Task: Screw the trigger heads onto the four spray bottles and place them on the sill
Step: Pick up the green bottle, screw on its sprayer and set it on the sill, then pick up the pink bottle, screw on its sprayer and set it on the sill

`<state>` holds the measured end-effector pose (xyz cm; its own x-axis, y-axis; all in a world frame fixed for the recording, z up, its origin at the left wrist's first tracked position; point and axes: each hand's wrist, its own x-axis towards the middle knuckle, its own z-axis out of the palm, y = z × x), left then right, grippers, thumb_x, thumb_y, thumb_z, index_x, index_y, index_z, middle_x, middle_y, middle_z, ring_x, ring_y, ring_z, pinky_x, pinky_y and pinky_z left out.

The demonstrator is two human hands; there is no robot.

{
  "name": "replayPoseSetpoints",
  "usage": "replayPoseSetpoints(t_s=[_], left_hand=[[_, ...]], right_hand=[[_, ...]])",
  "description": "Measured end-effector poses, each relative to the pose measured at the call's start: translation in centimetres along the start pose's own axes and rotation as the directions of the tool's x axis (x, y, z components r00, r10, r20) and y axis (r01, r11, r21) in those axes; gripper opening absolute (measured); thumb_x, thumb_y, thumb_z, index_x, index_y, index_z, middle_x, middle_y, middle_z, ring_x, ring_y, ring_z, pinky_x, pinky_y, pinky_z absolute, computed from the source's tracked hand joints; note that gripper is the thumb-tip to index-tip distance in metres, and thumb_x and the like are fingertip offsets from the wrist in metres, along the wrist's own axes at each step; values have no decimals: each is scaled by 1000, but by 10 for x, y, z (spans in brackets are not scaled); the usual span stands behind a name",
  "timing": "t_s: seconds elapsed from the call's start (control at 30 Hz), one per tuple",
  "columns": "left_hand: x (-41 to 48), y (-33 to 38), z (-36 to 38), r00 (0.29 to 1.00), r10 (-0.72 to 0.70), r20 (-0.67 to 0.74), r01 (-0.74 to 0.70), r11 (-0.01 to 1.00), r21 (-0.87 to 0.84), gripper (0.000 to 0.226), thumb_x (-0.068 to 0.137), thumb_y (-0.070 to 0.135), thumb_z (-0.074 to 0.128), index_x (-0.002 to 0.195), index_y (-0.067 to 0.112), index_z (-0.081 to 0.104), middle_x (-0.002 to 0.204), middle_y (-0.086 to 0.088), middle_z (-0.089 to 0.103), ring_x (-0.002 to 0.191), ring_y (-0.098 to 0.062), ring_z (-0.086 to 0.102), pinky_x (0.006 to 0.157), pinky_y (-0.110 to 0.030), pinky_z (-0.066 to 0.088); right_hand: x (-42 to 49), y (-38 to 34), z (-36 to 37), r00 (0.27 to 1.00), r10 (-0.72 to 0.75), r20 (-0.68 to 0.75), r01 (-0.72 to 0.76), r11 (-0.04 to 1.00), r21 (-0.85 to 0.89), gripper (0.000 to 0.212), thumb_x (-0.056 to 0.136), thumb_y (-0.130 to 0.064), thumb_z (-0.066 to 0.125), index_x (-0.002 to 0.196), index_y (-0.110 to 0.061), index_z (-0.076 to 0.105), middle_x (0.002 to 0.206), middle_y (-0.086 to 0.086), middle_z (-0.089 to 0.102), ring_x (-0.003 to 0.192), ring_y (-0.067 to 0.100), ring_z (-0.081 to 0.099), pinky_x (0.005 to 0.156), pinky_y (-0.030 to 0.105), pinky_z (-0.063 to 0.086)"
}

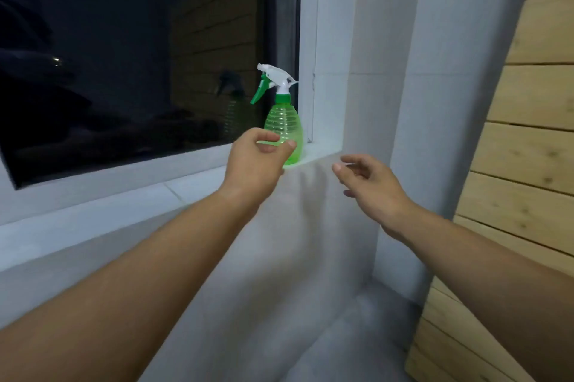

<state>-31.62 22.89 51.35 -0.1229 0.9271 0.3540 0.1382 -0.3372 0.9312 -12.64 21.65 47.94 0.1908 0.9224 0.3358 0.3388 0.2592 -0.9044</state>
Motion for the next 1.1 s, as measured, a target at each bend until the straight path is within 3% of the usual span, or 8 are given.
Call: replayPoseSetpoints(t_s=[0.2,0.43,0.6,0.73,0.8,0.87,0.97,1.1], left_hand=[[-97,-61,50,903,-260,343,254,965,64,18,93,20,75,102,13,61,89,-8,64,85,-25,65,78,-37,54],[-198,-180,117,670,-574,470,497,818,290,43,92,26,77,125,1,62,91,-11,67,89,-27,66,73,-31,53],[-253,-257,155,517,-693,503,512,721,467,58,90,34,78,135,3,56,116,-12,67,93,-19,69,65,-14,53],[-288,-311,189,412,-775,479,498,632,594,62,89,32,78,134,-6,58,135,-26,65,122,-36,65,101,-39,54],[-299,-329,203,374,-794,479,487,608,627,64,90,30,78,140,-1,54,141,-22,62,127,-34,62,109,-39,51],[-306,-344,216,349,-801,486,446,598,666,74,90,32,77,149,1,43,150,-18,53,135,-32,55,113,-39,46],[-314,-363,233,330,-820,467,358,566,742,87,91,41,74,154,1,31,155,-18,46,139,-32,50,98,-33,46],[-327,-380,246,308,-848,432,316,519,794,78,91,41,72,147,0,35,146,-20,53,132,-34,56,89,-33,45]], right_hand=[[-97,65,-45,986,157,57,-149,981,-126,20,91,-19,65,104,-3,68,102,25,70,84,25,65,81,38,56],[-182,189,-90,897,439,44,-412,869,-274,13,90,-27,66,91,-15,69,84,11,72,79,24,67,77,37,54],[-225,285,-107,773,633,44,-594,746,-301,21,89,-32,65,94,-11,68,90,13,71,76,17,66,69,29,53],[-250,361,-118,643,765,12,-737,624,-261,38,88,-29,67,97,9,67,85,23,66,73,19,61,68,32,52],[-259,393,-117,582,813,25,-781,568,-261,24,88,-31,68,88,-6,69,92,13,68,80,23,66,77,40,56],[-263,421,-114,551,834,29,-798,537,-275,24,86,-35,69,100,-15,68,104,9,67,95,26,67,87,42,57],[-263,457,-110,540,842,2,-812,522,-263,52,82,-40,72,124,-11,61,118,10,60,105,26,62,91,40,54],[-261,488,-102,563,826,-27,-799,535,-275,59,77,-39,78,124,-7,61,120,14,62,91,19,59,81,28,48]])
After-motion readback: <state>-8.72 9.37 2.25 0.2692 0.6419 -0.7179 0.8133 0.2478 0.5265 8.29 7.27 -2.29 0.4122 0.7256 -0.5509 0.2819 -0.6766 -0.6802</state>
